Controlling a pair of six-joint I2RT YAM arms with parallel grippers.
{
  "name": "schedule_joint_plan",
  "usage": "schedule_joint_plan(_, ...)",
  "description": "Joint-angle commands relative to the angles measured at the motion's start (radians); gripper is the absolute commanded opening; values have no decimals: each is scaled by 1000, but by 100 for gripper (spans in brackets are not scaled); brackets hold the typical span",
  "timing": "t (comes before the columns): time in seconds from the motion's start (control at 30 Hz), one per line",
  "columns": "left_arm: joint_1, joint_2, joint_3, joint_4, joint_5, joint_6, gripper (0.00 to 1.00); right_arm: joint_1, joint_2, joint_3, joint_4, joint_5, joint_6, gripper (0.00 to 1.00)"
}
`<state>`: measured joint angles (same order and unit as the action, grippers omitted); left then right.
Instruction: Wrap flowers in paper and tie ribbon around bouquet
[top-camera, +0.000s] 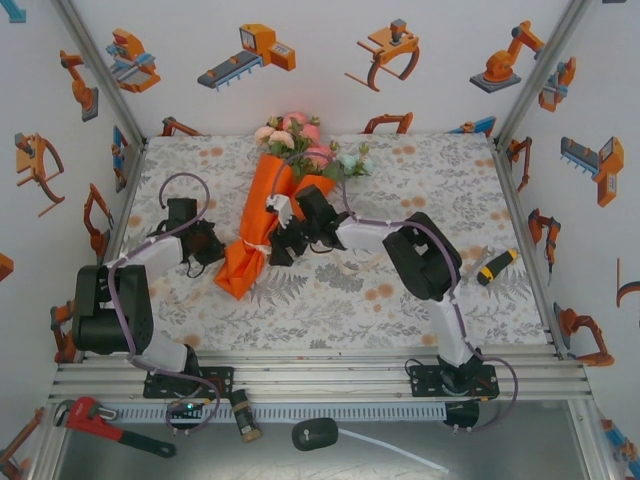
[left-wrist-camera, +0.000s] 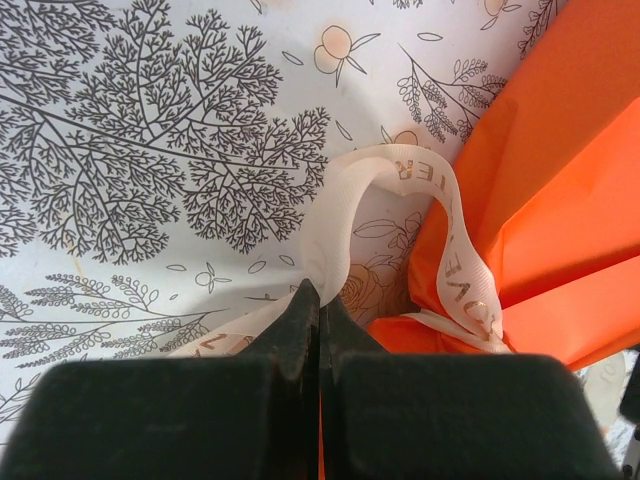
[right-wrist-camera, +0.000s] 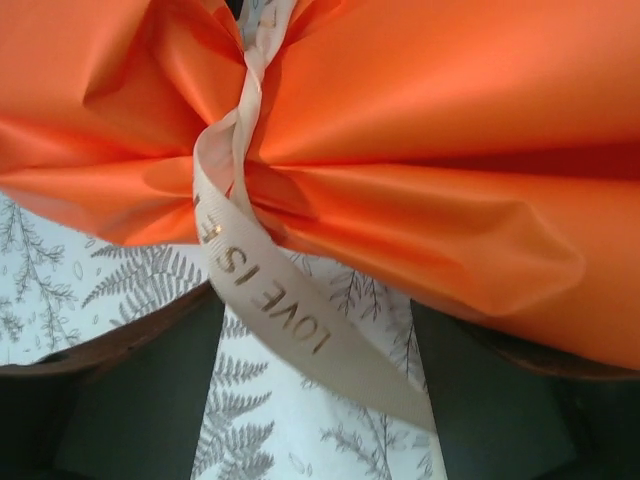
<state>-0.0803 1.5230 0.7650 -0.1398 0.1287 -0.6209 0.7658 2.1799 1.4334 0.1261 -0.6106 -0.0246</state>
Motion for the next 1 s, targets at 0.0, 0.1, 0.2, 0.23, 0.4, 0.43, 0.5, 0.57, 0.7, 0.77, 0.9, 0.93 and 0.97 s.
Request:
schedule_joint_plan(0.0, -7, 1, 27, -3, 8, 7, 0, 6, 8, 32, 25, 2, 47, 40)
schedule_joint_plan(0.1, -7, -22, 22, -22, -8, 5, 0, -3, -76, -66, 60, 54, 82, 1)
schedule_joint_plan(0.2, -13, -51, -1, -20, 23, -14, 0, -37, -209, -244, 149, 162, 160, 0)
schedule_joint_plan(0.23, -18, -62, -13, -21, 30, -21, 0, -58, -256, -309, 192, 216, 216, 0)
schedule_joint_plan(0.4, -66, -106, -70, -30, 30, -39, 0, -196, -433, -567, 286, 376, 461, 0)
schedule_joint_plan(0.43, -71, -111, -78, -35, 19, -40, 0, -224, -453, -601, 298, 376, 489, 0)
schedule_joint_plan(0.5, -72, -120, -88, -49, -37, -43, 0, -257, -478, -652, 306, 395, 518, 0)
schedule_joint_plan(0.57, -62, -128, -89, -70, -100, -49, 0, -286, -496, -694, 310, 434, 558, 0)
schedule_joint_plan(0.7, 2, -131, -93, -75, -127, -48, 0, -363, -530, -792, 373, 503, 675, 0)
schedule_joint_plan(0.77, 43, -135, -99, -73, -128, -55, 0, -404, -548, -830, 380, 543, 721, 0)
schedule_joint_plan(0.9, 110, -161, -121, -84, -160, -80, 0, -494, -571, -904, 381, 597, 818, 0)
schedule_joint_plan(0.93, 116, -169, -126, -86, -173, -85, 0, -510, -578, -920, 380, 609, 830, 0)
schedule_joint_plan(0.97, 120, -174, -129, -86, -181, -89, 0, -518, -584, -929, 372, 623, 836, 0)
